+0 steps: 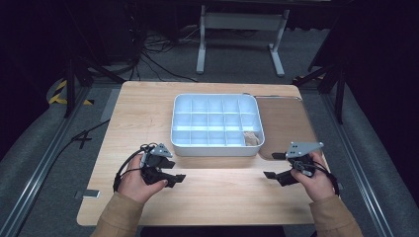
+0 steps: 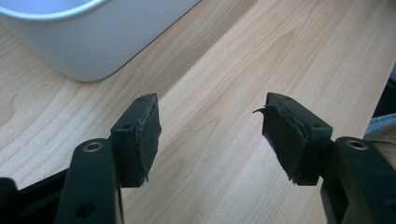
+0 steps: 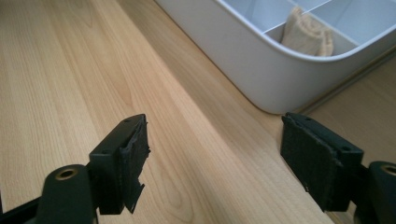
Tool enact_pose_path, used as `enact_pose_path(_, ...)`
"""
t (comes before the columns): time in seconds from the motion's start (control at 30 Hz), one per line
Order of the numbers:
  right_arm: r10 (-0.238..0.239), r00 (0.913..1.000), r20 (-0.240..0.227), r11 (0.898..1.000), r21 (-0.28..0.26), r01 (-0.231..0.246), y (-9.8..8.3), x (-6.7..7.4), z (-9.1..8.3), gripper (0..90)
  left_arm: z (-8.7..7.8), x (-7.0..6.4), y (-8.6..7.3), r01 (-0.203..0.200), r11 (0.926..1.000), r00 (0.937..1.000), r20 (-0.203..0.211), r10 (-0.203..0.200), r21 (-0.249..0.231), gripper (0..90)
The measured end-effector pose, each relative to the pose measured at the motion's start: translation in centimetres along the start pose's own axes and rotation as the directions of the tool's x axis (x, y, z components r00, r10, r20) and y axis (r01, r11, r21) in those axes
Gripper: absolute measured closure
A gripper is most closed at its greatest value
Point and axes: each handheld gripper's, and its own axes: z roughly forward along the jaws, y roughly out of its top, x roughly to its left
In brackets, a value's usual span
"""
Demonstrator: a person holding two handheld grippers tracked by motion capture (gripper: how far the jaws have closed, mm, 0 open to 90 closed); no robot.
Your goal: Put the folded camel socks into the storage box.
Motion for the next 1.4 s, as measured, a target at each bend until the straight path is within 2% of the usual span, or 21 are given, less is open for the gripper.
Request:
enact_pose_path(0.1, -0.012, 0.9998, -0.014, 1.0, 0.01, 0.012, -0.7, 0.2, 0.6, 23.2, 0.3, 0.1, -0.1, 0.01, 0.9999, 0.9999, -0.002, -0.01, 0.005, 37.5)
enact_pose_path(0.13, -0.016, 0.9997, -0.018, 1.0, 0.014, 0.016, -0.9, 0.3, 0.8, 23.1, 0.3, 0.2, -0.1, 0.001, 0.9999, 1.0, -0.004, -0.001, 0.012, 37.4)
enact_pose_path(0.23, -0.01, 0.9997, -0.021, 1.0, 0.022, 0.011, -1.4, 0.4, 1.3, 23.1, 0.5, 0.2, -0.2, 0.007, 0.9998, 1.0, -0.002, -0.007, 0.02, 36.7)
enact_pose_path(0.3, 0.009, 0.9999, -0.013, 0.999, 0.05, -0.008, -1.9, 0.6, 1.9, 23.1, 0.6, 0.4, -0.3, 0.012, 0.9996, 0.9999, -0.001, -0.012, 0.023, 36.6)
enact_pose_path(0.47, 0.014, 0.9999, -0.006, 0.998, 0.061, -0.013, -2.6, 1.2, 2.9, 22.6, 1.2, 0.5, -0.4, 0.025, 0.9989, 0.9997, 0.005, -0.025, 0.041, 36.4)
enact_pose_path(0.7, 0.015, 0.9993, 0.034, 0.999, 0.044, -0.017, -3.6, 2.2, 3.8, 20.5, 2.0, 0.5, -0.4, 0.009, 0.9978, 1.0, 0.003, -0.009, 0.065, 36.1)
enact_pose_path(0.73, 0.009, 0.9993, 0.037, 0.999, 0.043, -0.011, -3.8, 2.4, 3.9, 20.2, 2.0, 0.4, -0.4, 0.019, 0.9973, 0.9998, 0.007, -0.019, 0.071, 36.1)
enact_pose_path(0.77, 0.012, 0.9992, 0.039, 0.999, 0.042, -0.013, -3.9, 2.5, 4.0, 20.2, 2.1, 0.5, -0.4, 0.004, 0.9972, 1.0, 0.003, -0.004, 0.075, 36.1)
enact_pose_path(0.87, 0.008, 0.9988, 0.049, 0.999, 0.03, -0.009, -4.1, 2.8, 4.2, 20.0, 2.4, 0.3, -0.3, -0.003, 0.9969, 1.0, 0.003, 0.003, 0.079, 36.0)
enact_pose_path(1.0, 0.0, 0.9984, 0.056, 0.999, 0.034, -0.002, -4.2, 3.1, 4.3, 19.5, 2.9, 0.2, -0.4, -0.019, 0.9946, 0.9998, 0.007, 0.018, 0.102, 35.8)
enact_pose_path(1.1, -0.009, 0.9984, 0.055, 0.999, 0.036, 0.007, -4.3, 3.3, 4.6, 19.5, 3.2, 0.2, -0.6, -0.028, 0.9957, 0.9995, -0.008, 0.029, 0.088, 35.8)
enact_pose_path(1.2, -0.005, 0.9982, 0.06, 0.999, 0.039, 0.003, -4.3, 3.3, 4.8, 19.2, 3.4, 0.2, -0.8, -0.029, 0.9949, 0.9994, -0.013, 0.031, 0.097, 35.9)
enact_pose_path(1.27, 0.001, 0.9981, 0.062, 0.999, 0.034, -0.003, -4.4, 3.3, 4.9, 18.3, 3.5, 0.3, -0.9, -0.016, 0.9946, 0.9998, -0.01, 0.018, 0.103, 35.8)
enact_pose_path(1.4, 0.018, 0.9981, 0.059, 0.999, 0.027, -0.02, -4.5, 3.2, 5.0, 17.3, 3.8, 0.4, -1.1, -0.025, 0.9942, 0.9996, -0.013, 0.026, 0.104, 35.0)
